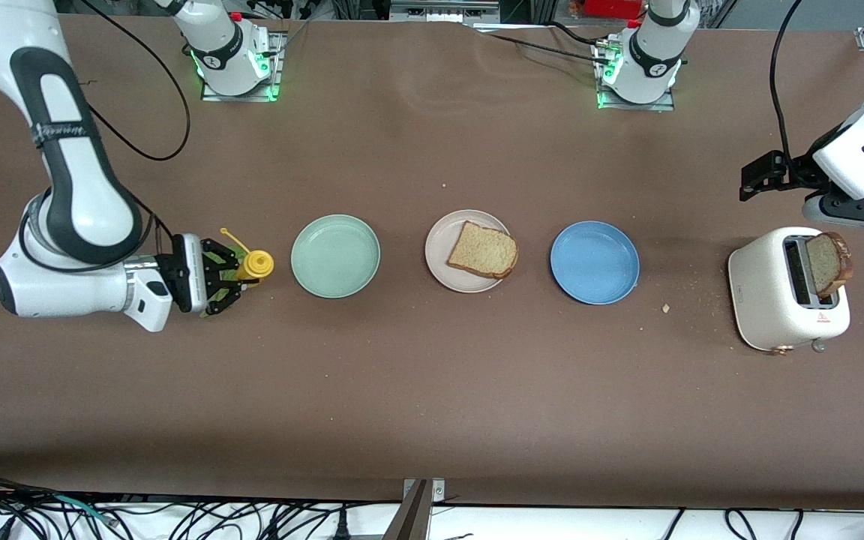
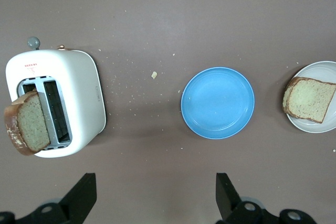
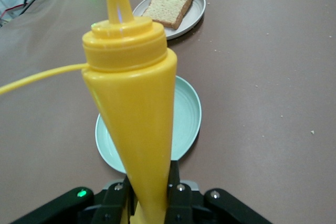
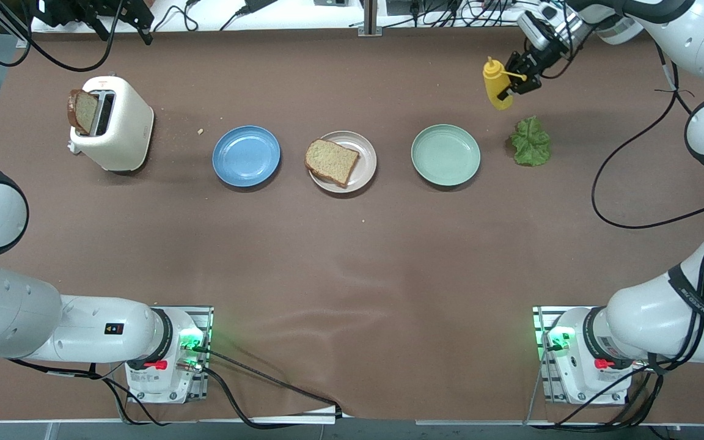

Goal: Make sandwich in beige plate with both arms
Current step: 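Carry the yellow bottle back and lower it beside the leaf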

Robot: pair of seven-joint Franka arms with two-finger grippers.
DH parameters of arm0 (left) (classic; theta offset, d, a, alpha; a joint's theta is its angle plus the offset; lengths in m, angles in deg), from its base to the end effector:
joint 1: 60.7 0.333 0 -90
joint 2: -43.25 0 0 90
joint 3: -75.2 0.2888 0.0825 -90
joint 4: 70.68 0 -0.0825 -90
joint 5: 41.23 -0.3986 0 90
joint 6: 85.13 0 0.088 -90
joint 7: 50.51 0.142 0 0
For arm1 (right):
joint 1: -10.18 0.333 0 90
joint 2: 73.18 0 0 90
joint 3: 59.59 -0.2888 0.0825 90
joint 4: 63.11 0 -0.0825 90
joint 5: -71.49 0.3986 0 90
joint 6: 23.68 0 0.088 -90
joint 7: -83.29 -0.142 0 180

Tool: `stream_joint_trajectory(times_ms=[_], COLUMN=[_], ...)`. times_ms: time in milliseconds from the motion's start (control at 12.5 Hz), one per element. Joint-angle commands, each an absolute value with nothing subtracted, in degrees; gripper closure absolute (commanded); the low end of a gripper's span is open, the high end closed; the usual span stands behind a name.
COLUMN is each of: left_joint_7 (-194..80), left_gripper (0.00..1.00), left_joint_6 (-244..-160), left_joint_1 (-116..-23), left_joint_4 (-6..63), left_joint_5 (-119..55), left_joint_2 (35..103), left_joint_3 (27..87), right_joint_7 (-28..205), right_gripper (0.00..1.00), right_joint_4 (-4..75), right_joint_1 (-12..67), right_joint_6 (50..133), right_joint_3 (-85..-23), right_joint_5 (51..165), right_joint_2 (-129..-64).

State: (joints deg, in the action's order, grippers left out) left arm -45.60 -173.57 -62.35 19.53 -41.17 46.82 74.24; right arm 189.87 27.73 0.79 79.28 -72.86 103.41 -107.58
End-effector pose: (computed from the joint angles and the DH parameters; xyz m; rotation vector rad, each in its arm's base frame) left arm 0.5773 -0.0263 0.5226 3.1275 -0.2055 -0.1461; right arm 0.6414 0.0950 0.2291 -1.6230 -1.8033 -0.3496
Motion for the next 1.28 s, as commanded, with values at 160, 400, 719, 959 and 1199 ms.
stream_joint_trajectory(times_ms=[160,400,719,959,1199], left_joint_7=[-45.41,-45.41,-45.41,-45.41,-45.41], left_gripper=[0.00,0.00,0.00,0.00,0.00], left_joint_6=[-172.50,-172.50,-172.50,-172.50,-172.50], left_joint_1=[-62.29,-62.29,-62.29,-62.29,-62.29], left_joint_4=[18.97,18.97,18.97,18.97,18.97], left_joint_5=[-41.32,-41.32,-41.32,-41.32,-41.32], left_joint_2=[46.51,46.51,46.51,46.51,46.51], left_joint_3=[74.23,74.23,74.23,74.23,74.23], right_joint_7=[209.90,216.61,221.19,221.19,221.10], right_gripper=[1.00,1.00,1.00,1.00,1.00], right_joint_4=[34.87,38.31,40.59,40.78,41.21], right_joint_1=[-4.50,-4.41,-4.15,-4.06,-3.71], right_joint_6=[78.18,79.06,83.88,84.33,84.69], right_joint_3=[-72.43,-70.67,-70.58,-70.58,-70.75], right_joint_5=[115.05,118.60,123.51,123.61,125.80], right_joint_2=[-112.10,-113.43,-115.98,-116.07,-116.16])
